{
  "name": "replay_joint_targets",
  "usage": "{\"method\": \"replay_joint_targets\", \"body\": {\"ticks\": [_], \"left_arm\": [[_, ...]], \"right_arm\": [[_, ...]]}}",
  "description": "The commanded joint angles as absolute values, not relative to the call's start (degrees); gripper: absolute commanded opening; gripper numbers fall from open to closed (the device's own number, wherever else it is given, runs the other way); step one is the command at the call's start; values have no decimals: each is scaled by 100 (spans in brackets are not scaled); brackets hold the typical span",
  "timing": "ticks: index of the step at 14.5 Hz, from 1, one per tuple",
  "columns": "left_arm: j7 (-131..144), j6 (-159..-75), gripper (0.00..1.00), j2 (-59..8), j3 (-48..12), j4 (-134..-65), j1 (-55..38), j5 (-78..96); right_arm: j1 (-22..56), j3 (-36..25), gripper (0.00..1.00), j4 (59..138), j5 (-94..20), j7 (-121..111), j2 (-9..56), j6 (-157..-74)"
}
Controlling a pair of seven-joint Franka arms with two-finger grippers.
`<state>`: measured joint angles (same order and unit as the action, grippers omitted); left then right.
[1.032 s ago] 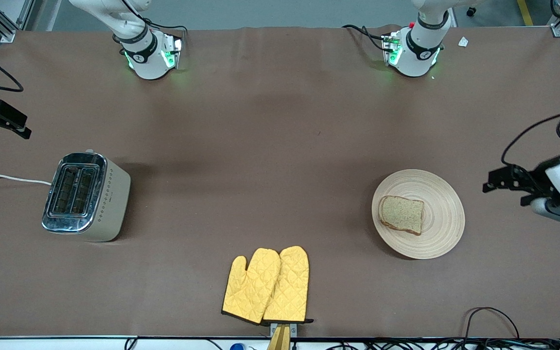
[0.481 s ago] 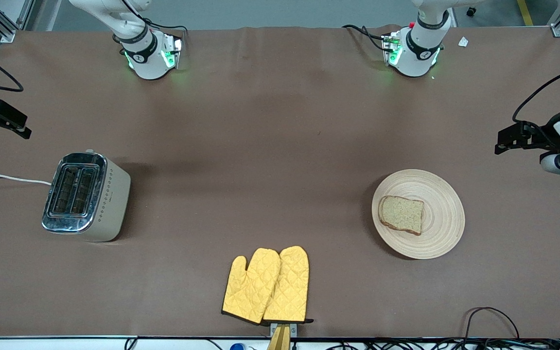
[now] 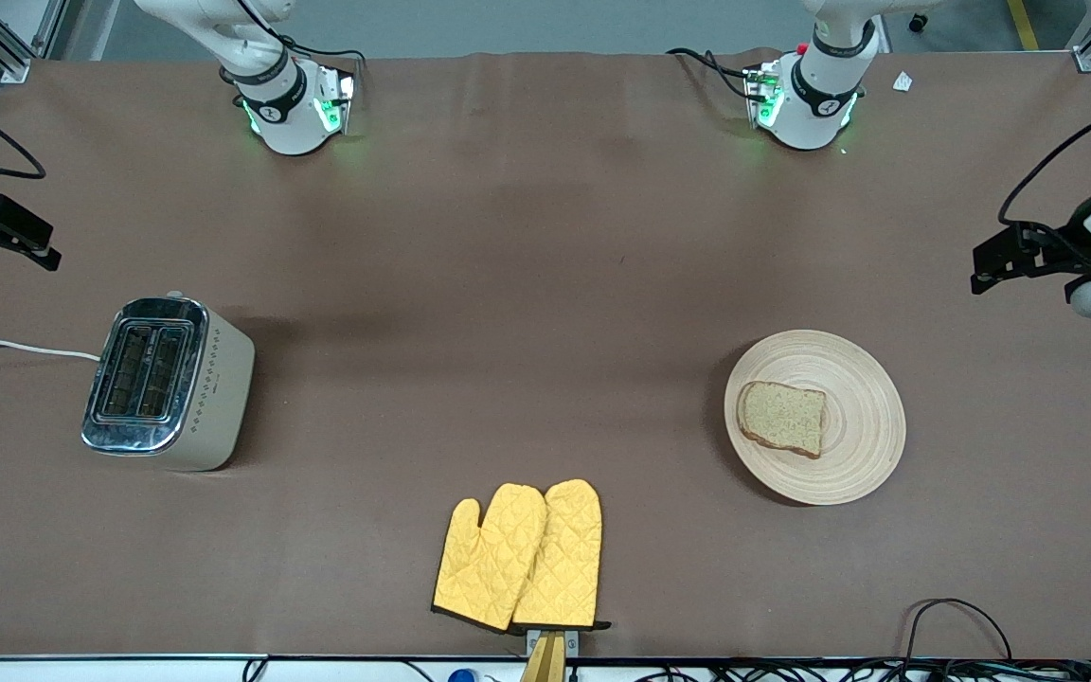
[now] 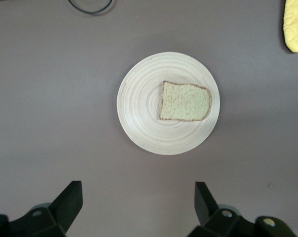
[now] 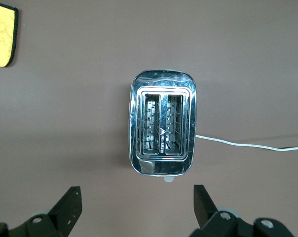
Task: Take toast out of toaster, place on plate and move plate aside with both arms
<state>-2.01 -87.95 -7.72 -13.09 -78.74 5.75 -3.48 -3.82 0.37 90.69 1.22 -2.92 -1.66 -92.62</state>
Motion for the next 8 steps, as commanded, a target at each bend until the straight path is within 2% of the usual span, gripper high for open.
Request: {"method": "replay_joint_targets", "body": {"ticks": [1,8], "left_arm": [[-210,-9088,100,-317,-1345,-8508,606,-466],[-536,-9290,100,-448,-1354,-8367,615,-431]], "right_arm": [[-422,62,100,8991,176,-360,-141,-9193],[-431,62,100,8991,167,-360,-141,-9193]]}}
